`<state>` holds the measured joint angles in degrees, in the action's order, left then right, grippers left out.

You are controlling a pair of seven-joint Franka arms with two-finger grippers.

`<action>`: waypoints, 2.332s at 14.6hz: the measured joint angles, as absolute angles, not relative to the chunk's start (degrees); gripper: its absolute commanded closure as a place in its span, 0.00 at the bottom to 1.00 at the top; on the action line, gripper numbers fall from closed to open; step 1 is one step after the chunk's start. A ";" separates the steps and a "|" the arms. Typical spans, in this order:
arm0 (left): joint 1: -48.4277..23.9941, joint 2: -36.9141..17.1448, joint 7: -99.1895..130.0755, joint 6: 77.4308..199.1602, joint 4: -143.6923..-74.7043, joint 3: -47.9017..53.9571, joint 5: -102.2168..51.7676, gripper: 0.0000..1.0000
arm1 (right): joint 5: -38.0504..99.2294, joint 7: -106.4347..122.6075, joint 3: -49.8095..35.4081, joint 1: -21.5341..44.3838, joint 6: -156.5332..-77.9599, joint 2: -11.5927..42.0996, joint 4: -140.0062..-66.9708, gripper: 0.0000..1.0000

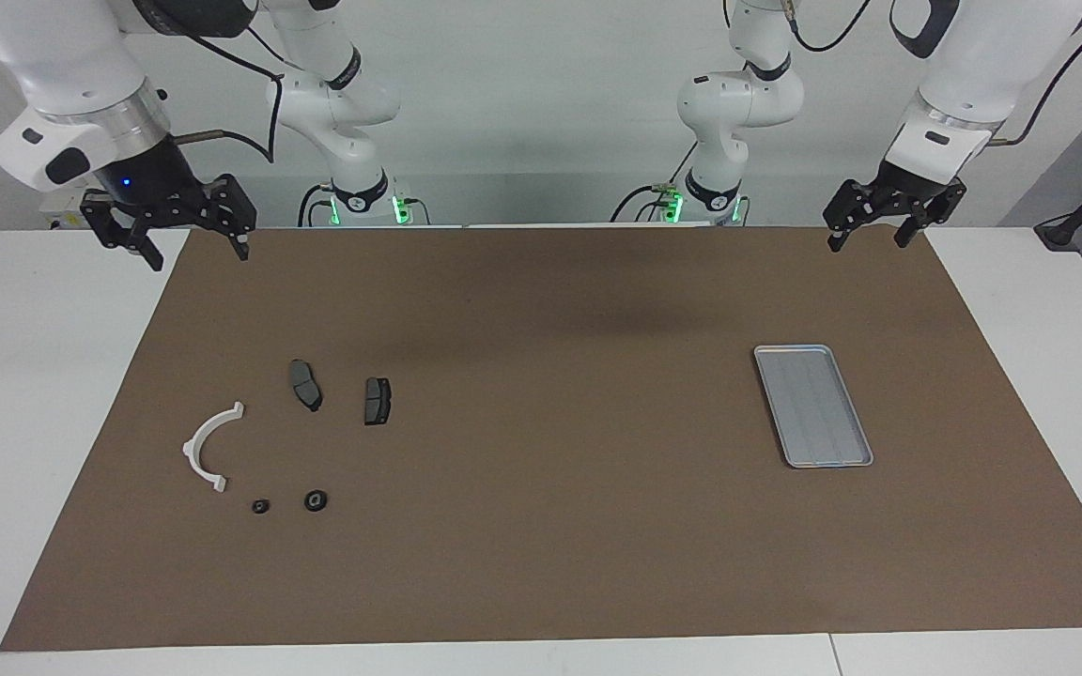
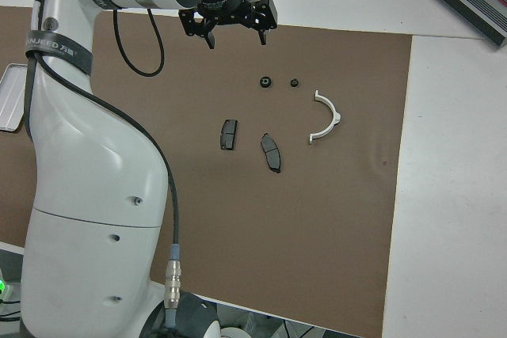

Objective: Place bearing gear from tray to pile

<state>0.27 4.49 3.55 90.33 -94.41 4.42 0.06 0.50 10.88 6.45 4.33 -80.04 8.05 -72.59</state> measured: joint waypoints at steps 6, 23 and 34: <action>0.27 4.49 3.55 90.32 -94.41 4.42 0.06 0.00 | 0.50 8.22 6.70 4.61 -82.33 3.16 -81.95 0.00; 0.27 4.49 3.55 90.30 -94.41 4.43 0.06 0.00 | 0.48 4.70 0.50 -1.78 -90.89 1.99 -87.10 0.00; 0.27 4.49 3.55 90.30 -94.41 4.43 0.06 0.00 | 0.48 0.58 0.47 -1.83 -91.16 2.84 -87.01 0.00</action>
